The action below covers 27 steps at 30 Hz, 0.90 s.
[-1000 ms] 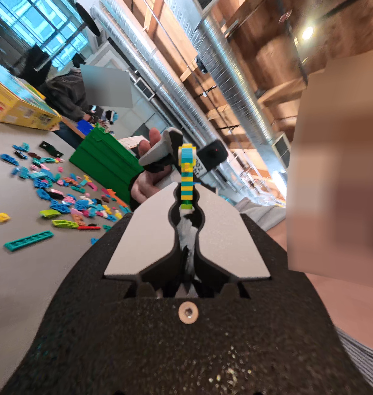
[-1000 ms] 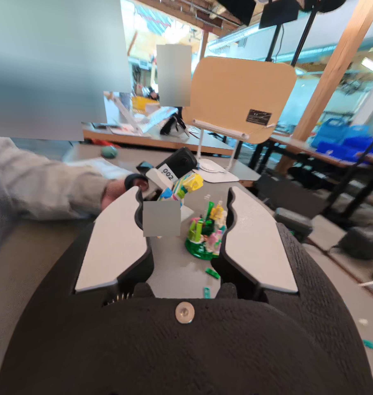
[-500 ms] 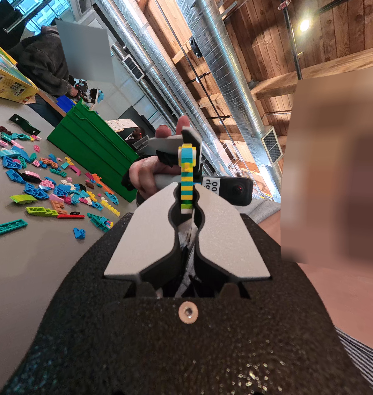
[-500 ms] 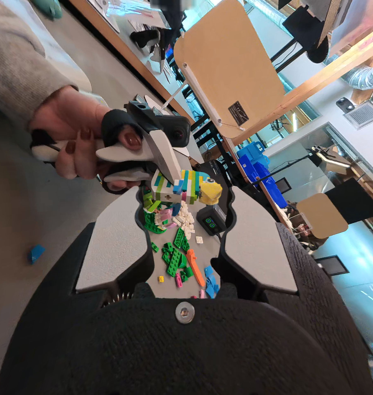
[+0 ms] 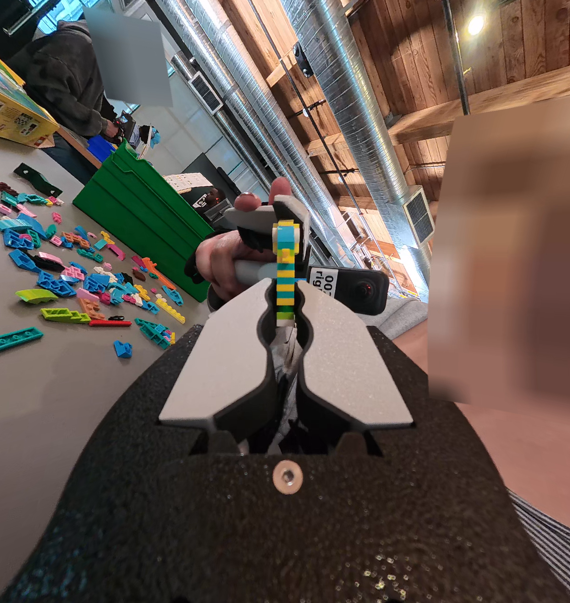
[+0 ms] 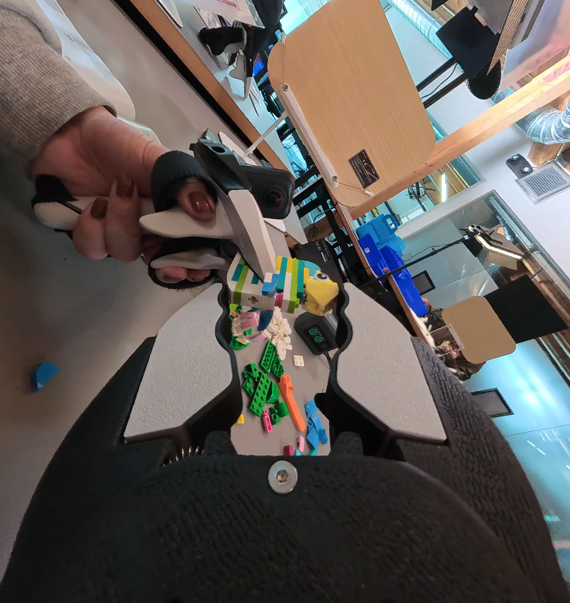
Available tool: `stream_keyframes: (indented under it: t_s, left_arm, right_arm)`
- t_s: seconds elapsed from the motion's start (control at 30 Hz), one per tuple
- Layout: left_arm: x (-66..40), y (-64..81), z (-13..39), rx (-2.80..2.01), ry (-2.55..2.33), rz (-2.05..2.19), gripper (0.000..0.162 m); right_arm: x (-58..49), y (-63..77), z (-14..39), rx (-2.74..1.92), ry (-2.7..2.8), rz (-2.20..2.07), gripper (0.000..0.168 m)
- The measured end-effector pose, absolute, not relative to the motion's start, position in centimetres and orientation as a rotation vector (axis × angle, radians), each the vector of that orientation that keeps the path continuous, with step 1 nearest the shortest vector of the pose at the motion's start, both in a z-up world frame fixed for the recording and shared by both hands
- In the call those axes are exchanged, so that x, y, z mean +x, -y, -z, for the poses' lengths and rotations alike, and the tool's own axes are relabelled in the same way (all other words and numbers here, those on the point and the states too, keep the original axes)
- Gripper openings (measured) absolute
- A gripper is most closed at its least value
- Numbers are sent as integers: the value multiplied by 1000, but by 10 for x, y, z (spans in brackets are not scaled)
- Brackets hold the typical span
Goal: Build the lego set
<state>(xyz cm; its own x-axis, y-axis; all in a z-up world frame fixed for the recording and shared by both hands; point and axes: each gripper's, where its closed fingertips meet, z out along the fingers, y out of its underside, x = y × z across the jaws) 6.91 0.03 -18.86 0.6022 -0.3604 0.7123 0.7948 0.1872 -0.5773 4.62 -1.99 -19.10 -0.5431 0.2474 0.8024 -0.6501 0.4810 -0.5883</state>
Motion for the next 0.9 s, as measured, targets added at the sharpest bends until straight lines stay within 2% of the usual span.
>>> stream_keyframes:
  t_s: [0.1, 0.17, 0.23, 0.6, 0.8, 0.9]
  left_arm:
    - [70, -2, 189, -1106, 469, 852, 7]
    - [68, -3, 189, -1107, 474, 819, 7]
    - [62, -1, 193, -1135, 485, 736, 7]
    - [49, -5, 200, -1268, 468, 258, 7]
    - [77, -11, 168, -1191, 350, -548, 8]
    - [90, -20, 168, -1186, 331, -594, 8]
  right_arm:
    - [49, 18, 191, 351, 1803, -1242, 63]
    - [53, 14, 187, 366, 1779, -1281, 74]
    - [53, 5, 180, 347, 1720, -1321, 77]
    - [38, -53, 129, -27, 1239, -1476, 69]
    - [28, -90, 114, -240, 1094, -1553, 65]
    - [21, -99, 115, -312, 1082, -1591, 62]
